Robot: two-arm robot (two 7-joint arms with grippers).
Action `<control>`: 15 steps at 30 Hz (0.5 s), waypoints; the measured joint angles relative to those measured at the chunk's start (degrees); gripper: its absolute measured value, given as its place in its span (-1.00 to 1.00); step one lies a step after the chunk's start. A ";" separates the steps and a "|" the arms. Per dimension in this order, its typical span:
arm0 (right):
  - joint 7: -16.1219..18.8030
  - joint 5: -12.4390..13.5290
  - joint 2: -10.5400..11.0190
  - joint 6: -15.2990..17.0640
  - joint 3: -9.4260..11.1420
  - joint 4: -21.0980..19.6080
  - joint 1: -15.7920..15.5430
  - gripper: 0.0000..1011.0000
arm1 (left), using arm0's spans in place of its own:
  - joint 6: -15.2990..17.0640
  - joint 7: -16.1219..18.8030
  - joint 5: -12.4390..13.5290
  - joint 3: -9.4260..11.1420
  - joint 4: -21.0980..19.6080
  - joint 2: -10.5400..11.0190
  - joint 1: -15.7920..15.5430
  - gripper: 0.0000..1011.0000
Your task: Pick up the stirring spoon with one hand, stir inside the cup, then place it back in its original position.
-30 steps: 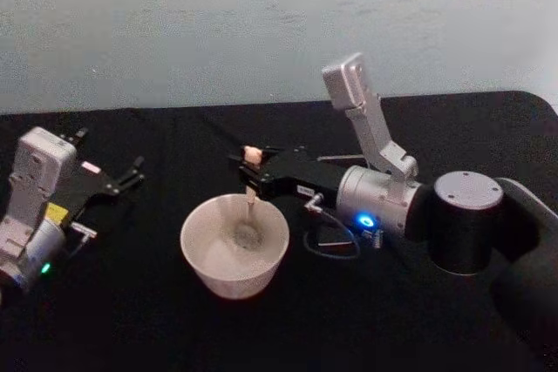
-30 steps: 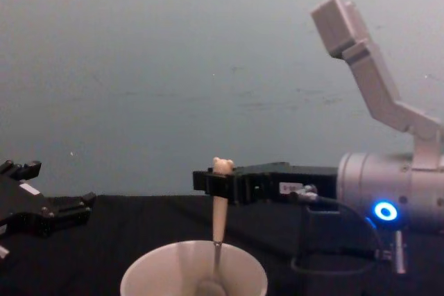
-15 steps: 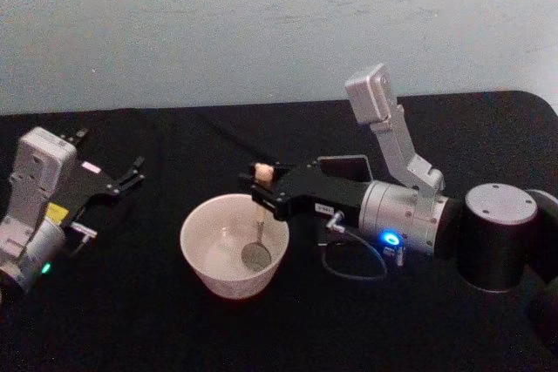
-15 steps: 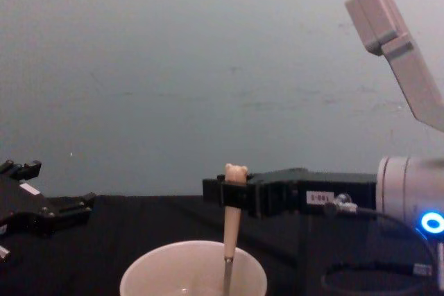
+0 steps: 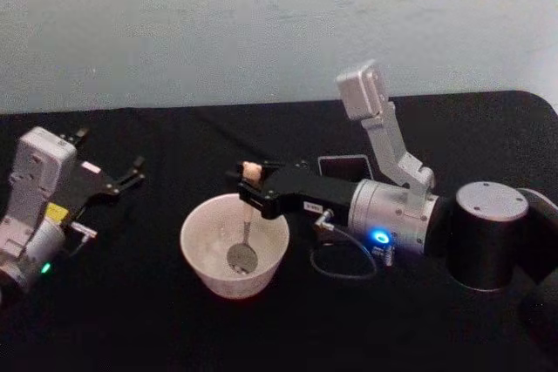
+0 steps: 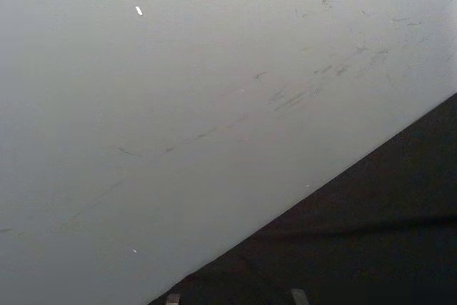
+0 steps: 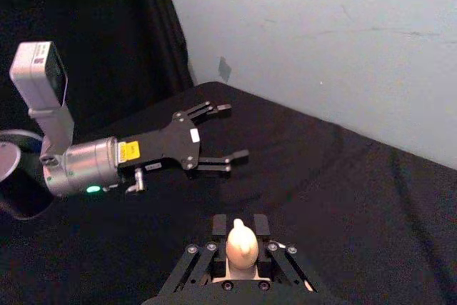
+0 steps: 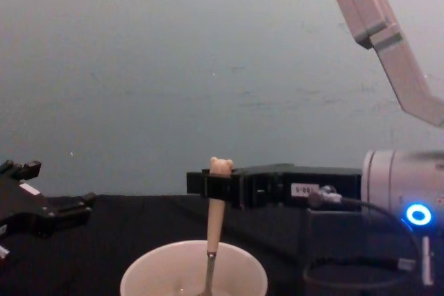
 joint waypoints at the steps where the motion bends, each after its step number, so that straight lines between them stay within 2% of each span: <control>1: 0.00 0.00 0.00 0.00 0.00 0.00 0.00 -0.56 | 0.00 0.00 0.00 0.00 0.00 0.00 0.00 0.98; 15: -1.79 1.25 -0.75 0.40 -0.06 1.06 1.31 -0.56 | 0.00 0.00 0.00 0.00 0.00 0.00 0.00 0.98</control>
